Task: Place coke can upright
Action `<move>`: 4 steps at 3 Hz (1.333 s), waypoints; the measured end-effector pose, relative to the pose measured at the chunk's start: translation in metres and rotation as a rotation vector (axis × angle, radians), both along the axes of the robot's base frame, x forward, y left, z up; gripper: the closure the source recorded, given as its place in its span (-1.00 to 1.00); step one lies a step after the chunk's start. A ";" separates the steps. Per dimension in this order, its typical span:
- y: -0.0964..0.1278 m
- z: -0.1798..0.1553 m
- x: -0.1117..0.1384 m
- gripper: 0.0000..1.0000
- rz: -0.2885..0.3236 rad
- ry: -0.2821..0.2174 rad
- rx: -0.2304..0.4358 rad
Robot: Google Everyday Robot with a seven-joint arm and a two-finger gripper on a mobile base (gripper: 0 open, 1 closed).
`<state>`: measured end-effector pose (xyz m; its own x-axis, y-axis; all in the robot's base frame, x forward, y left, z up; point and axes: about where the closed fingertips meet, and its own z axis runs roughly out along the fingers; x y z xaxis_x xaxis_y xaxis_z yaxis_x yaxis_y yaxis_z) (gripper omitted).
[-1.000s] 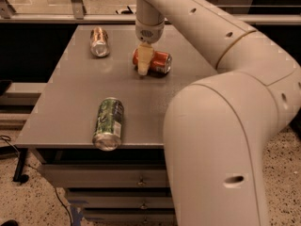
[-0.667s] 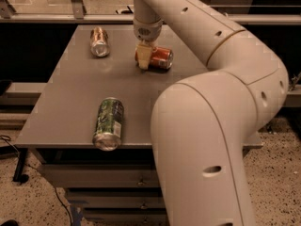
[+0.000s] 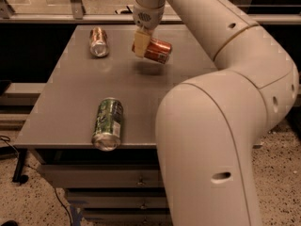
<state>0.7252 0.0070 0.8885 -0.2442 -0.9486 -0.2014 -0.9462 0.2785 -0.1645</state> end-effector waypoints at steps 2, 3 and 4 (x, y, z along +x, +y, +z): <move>-0.015 0.060 -0.023 1.00 0.086 -0.086 0.422; -0.043 0.074 -0.021 1.00 0.093 -0.116 0.671; -0.069 0.080 -0.019 1.00 0.108 -0.152 0.880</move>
Offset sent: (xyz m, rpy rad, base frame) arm -0.0462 -0.0561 0.1029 0.7586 -0.1348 0.1304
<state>0.7058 -0.0618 0.9683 -0.0743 -0.4521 -0.8889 -0.9599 0.2741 -0.0592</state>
